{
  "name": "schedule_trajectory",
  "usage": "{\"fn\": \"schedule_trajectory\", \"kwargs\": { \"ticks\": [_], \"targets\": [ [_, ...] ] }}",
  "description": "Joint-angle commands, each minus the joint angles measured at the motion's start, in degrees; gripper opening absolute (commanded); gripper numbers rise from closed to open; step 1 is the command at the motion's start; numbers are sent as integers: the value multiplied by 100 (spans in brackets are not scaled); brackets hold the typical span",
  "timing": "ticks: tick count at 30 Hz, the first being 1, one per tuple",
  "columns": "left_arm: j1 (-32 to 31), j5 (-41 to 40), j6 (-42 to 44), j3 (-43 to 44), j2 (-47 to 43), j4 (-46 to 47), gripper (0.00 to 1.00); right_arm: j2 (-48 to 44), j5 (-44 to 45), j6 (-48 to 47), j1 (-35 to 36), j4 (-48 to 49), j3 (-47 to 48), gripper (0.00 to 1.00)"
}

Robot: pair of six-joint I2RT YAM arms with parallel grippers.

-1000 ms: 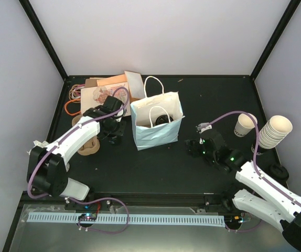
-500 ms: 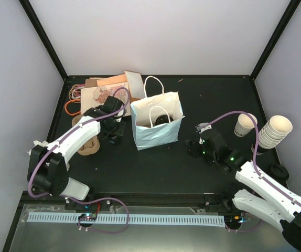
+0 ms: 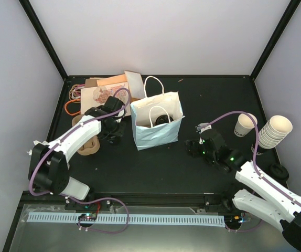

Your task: Pack the takeout coffee

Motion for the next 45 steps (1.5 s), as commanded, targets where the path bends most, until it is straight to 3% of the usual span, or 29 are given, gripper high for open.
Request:
{"fn": "schedule_trajectory", "kwargs": {
  "ticks": [1, 29, 45],
  "targets": [
    [33, -171, 60, 344, -173, -327, 2, -31, 21, -43, -29, 221, -75, 78],
    [-54, -244, 36, 304, -249, -600, 1, 11, -84, -44, -25, 292, -135, 79],
    [-450, -563, -42, 1442, -835, -1991, 2, 99, -107, -45, -26, 360, -125, 79]
  ]
}}
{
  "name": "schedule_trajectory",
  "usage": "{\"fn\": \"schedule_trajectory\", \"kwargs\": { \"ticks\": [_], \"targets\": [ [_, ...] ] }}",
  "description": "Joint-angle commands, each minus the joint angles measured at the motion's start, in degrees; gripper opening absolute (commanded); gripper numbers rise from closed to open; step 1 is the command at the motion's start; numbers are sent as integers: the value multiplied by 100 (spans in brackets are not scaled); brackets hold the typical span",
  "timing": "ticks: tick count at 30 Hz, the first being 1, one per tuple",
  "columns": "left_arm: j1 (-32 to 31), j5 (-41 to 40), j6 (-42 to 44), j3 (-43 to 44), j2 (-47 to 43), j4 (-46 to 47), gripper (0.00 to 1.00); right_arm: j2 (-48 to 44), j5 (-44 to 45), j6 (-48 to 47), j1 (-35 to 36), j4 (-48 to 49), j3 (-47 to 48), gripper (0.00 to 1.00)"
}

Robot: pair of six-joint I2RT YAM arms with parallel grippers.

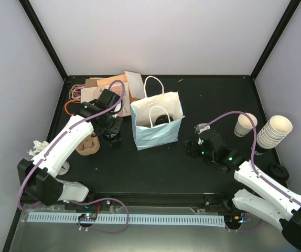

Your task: Pack the takeout coffee

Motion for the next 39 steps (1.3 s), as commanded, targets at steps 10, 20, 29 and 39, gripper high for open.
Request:
{"fn": "schedule_trajectory", "kwargs": {
  "ticks": [10, 20, 29, 39],
  "targets": [
    [-1090, 125, -721, 463, -1186, -1981, 1, -39, 108, -32, -25, 137, 16, 79],
    [-4097, -400, -2965, -359, -1717, -866, 2, -197, 354, 51, -32, 182, -45, 78],
    [-5721, -1617, -2625, 556, 317, -123, 2, -236, 881, 407, -33, -220, 17, 79],
    [-5636, -1770, -1370, 673, 1525, 982, 1, 311, 1364, 952, -265, -1109, 665, 88]
  ]
}}
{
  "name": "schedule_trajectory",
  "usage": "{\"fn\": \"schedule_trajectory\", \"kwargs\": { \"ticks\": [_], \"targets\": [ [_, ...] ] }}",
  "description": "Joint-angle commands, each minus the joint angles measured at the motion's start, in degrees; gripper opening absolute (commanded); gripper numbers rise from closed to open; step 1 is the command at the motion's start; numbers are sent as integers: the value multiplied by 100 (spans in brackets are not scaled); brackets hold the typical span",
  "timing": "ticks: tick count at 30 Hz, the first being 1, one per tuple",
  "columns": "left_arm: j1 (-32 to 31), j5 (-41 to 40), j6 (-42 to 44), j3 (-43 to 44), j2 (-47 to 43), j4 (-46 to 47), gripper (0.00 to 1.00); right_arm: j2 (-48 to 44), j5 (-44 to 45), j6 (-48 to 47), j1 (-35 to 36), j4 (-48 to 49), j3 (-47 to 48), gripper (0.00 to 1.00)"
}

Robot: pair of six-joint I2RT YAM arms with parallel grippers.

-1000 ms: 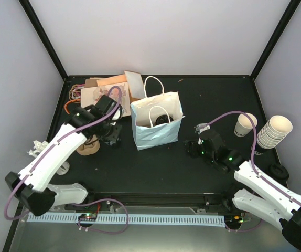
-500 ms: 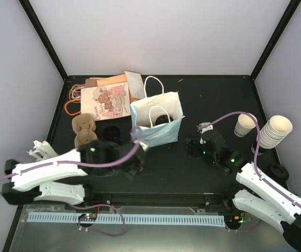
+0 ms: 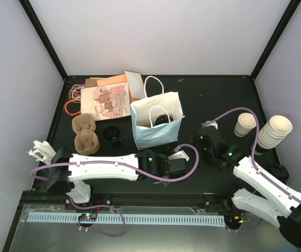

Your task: Pack the takeout coffee

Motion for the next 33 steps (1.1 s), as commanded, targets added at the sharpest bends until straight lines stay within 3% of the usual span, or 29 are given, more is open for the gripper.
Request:
{"fn": "schedule_trajectory", "kwargs": {
  "ticks": [1, 8, 15, 23, 33],
  "targets": [
    [111, -152, 649, 149, 342, 688, 2, 83, 420, 364, -258, -480, 344, 88],
    [338, 298, 994, 161, 826, 1255, 2, 403, -115, 532, -988, -839, 440, 99],
    [348, 427, 1002, 264, 1281, 1268, 2, 736, -301, 867, -1306, -1212, 538, 100],
    [346, 575, 960, 406, 1502, 1194, 4, 257, -522, 963, -1378, -884, 127, 100],
    [349, 598, 960, 612, 1475, 996, 40, 270, -450, 956, -1382, -1032, 167, 100]
  ]
}}
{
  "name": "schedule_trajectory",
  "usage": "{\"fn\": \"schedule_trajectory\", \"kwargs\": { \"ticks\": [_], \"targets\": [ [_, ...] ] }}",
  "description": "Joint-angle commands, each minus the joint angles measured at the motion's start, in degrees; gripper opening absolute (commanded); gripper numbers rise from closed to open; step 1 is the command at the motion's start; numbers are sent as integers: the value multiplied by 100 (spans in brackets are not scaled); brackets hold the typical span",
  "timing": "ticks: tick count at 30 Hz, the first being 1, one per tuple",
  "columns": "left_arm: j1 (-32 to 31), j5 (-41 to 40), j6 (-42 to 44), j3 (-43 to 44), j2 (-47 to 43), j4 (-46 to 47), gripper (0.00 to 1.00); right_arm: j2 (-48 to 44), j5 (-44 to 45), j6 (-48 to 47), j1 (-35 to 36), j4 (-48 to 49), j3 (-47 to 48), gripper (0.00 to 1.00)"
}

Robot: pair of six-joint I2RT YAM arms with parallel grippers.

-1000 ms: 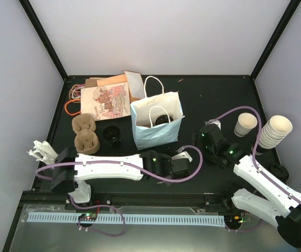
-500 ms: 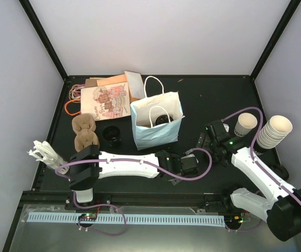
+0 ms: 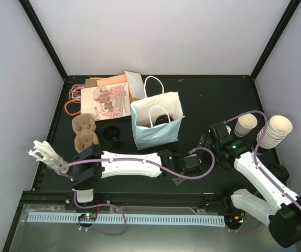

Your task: Pack the takeout coffee

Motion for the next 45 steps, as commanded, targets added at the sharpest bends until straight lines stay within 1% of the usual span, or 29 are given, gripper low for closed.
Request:
{"fn": "schedule_trajectory", "kwargs": {
  "ticks": [1, 5, 8, 13, 15, 22, 24, 27, 32, 35, 38, 40, 43, 45],
  "targets": [
    [1, 34, -11, 327, -36, -114, 44, -84, -2, 99, -45, -14, -31, 100],
    [-3, 30, -34, 411, -152, -198, 61, -154, 9, 90, -41, 11, -27, 100],
    [0, 58, -34, 461, -239, -242, 77, -137, 34, 72, -48, -14, 5, 100],
    [-6, 53, -40, 492, -459, -264, 90, -126, 66, 57, -45, -27, 50, 100],
    [1, 50, -56, 528, -608, -272, 98, -124, 77, 83, -46, -40, 73, 100],
    [3, -154, -190, 478, -1246, -221, 99, -222, -30, 13, -45, 109, 11, 100],
    [35, -234, -228, 345, -1508, -108, 99, -342, 6, -84, -51, 231, -80, 98],
    [249, -167, -278, 41, -1997, 50, 99, -608, 49, -205, -48, 362, -209, 98],
    [784, -65, -279, -703, -3027, 424, 99, -739, 58, -149, -50, 194, -173, 98],
    [1022, -46, -297, -1384, -3755, 1001, 99, -747, 78, -102, -49, 168, -183, 99],
    [1288, 40, -606, -2061, -4441, 1524, 99, -756, 29, -75, -53, 201, -219, 99],
    [1487, 283, -788, -2517, -4859, 1922, 99, -741, -17, -73, -51, 233, -233, 99],
    [1738, 687, -949, -3062, -5258, 2380, 99, -709, -60, -63, -54, 271, -263, 100],
    [1808, 840, -989, -3216, -5290, 2479, 99, -675, -84, -57, -58, 291, -280, 100]
  ]
}}
